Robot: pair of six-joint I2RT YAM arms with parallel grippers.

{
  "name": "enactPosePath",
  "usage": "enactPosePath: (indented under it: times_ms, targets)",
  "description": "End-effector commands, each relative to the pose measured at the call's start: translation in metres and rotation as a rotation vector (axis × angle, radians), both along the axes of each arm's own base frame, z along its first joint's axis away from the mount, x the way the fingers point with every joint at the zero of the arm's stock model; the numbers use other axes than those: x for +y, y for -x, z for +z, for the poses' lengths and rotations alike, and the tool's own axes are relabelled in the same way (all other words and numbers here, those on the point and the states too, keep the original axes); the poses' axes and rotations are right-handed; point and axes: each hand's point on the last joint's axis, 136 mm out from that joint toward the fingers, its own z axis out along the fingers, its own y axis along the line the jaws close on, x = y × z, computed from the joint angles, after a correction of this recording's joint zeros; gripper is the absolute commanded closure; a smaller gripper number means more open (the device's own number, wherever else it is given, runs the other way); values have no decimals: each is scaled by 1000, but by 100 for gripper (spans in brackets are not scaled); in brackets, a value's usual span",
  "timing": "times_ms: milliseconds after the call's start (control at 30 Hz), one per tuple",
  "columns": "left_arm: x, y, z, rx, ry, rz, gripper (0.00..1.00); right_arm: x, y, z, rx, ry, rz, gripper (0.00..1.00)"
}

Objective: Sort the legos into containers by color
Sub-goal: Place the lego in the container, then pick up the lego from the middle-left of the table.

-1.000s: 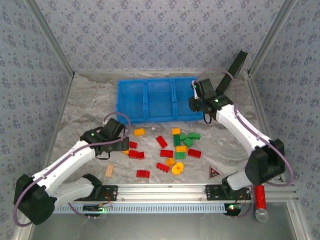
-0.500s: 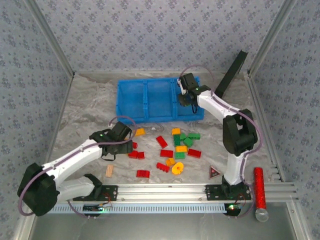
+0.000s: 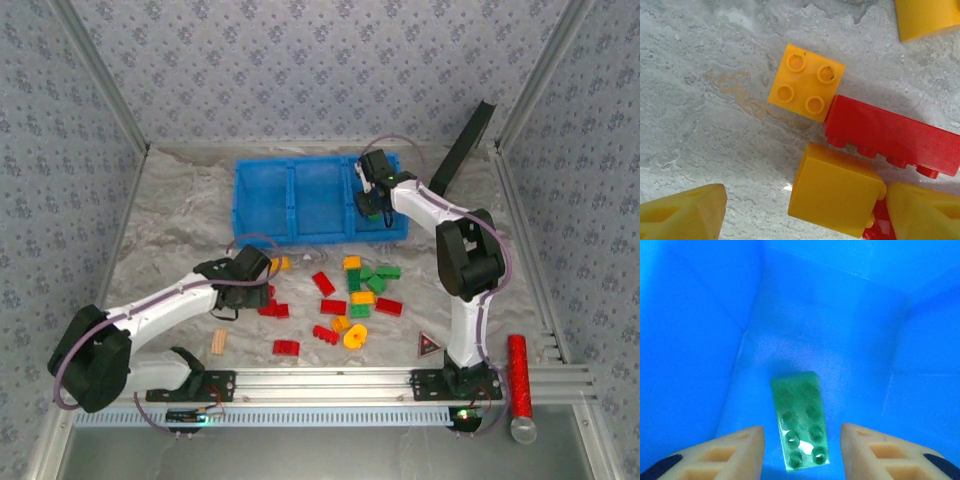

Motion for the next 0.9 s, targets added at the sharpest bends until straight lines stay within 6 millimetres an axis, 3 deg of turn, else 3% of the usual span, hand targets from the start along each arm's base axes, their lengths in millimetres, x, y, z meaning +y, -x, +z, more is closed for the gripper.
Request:
enactPosePath:
  times_ms: [0, 267, 500, 867]
  targets:
    - [0, 0, -3, 7, -21, 6, 18, 3, -7, 13, -26, -26, 12, 51]
    - [2, 5, -18, 31, -22, 11, 25, 10, -1, 31, -54, -25, 26, 47]
    - [1, 7, -32, 36, -12, 13, 38, 14, 6, 47, -71, -15, 43, 46]
    - [2, -5, -32, -18, -31, 22, 48, 22, 58, 61, -54, -44, 81, 41]
